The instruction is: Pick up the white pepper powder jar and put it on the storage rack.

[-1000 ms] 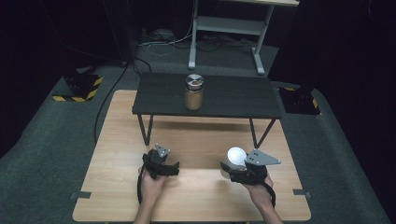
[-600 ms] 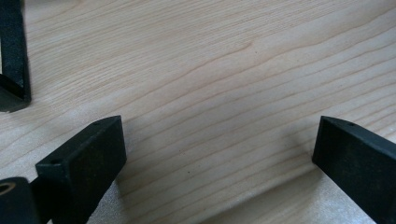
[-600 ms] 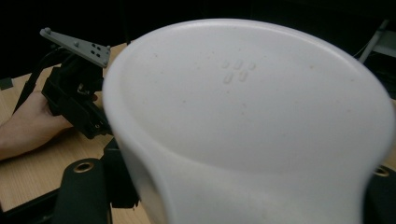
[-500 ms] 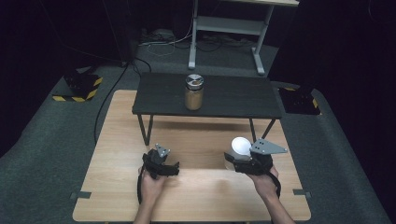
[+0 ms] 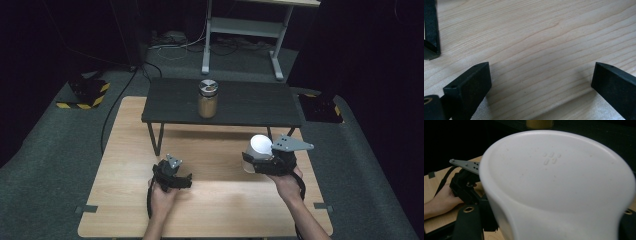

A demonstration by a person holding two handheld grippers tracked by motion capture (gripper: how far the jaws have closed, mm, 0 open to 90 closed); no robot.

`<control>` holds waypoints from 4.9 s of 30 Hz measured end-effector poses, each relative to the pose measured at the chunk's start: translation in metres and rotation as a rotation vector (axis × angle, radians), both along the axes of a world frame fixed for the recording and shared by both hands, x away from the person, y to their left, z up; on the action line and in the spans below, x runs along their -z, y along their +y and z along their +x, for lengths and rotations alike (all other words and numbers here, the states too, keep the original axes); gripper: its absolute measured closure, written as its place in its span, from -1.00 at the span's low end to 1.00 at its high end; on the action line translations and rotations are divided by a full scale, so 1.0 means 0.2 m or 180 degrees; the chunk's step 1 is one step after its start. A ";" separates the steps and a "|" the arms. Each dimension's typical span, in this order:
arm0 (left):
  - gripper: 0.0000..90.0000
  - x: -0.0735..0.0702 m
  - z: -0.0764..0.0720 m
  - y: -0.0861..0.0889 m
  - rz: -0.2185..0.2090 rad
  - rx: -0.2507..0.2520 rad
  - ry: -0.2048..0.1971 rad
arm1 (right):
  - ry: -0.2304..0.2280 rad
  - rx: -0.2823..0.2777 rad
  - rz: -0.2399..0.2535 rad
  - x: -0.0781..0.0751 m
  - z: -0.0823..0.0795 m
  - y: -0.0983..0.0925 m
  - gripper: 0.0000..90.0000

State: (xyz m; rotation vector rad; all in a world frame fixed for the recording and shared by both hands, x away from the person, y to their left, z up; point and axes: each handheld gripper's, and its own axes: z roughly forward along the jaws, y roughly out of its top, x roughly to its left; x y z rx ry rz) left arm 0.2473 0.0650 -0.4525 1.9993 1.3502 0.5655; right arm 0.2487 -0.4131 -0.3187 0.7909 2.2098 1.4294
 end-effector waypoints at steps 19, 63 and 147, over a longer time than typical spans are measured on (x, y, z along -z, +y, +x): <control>-0.94 0.00 0.00 0.00 -0.0001 -0.0003 -0.0001 | -0.0054 -0.0064 0.0004 -0.20 0.11 0.01 -0.33; -0.94 0.00 0.00 0.00 -0.0008 -0.0012 -0.0006 | -0.0057 0.0199 -0.0035 -0.49 0.42 0.14 -0.32; -0.93 0.00 0.00 0.00 -0.0003 -0.0007 0.0000 | -0.0097 0.0530 0.0052 -0.34 0.43 0.12 -0.73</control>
